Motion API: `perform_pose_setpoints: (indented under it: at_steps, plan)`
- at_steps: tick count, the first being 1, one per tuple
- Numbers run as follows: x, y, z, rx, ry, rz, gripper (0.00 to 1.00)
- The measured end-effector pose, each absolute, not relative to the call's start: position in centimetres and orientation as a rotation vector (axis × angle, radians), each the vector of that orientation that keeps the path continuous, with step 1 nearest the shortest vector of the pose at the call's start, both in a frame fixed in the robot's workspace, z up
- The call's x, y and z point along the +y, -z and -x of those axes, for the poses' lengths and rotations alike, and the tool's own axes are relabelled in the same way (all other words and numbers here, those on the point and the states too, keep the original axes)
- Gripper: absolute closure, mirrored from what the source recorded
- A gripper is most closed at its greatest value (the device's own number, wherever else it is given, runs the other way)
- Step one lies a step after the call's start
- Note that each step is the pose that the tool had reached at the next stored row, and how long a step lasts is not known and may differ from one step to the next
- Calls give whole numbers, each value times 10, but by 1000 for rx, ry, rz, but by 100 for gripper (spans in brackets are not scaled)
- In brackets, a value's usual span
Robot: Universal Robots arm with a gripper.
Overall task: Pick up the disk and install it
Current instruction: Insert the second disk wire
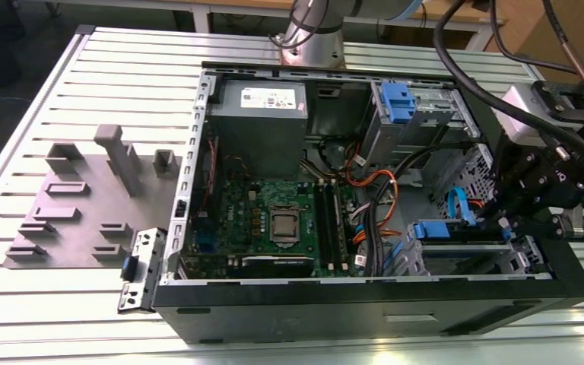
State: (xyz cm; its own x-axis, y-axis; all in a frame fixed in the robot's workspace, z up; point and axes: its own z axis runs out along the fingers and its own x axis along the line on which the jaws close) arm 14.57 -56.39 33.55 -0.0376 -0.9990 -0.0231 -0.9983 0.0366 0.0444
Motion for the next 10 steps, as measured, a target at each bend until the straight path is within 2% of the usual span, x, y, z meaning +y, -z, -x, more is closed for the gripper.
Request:
perform_pose_setpoints:
  at_steps: [10]
  plan:
    - [-563, -335, -150, -2250, 78, -2168, 76]
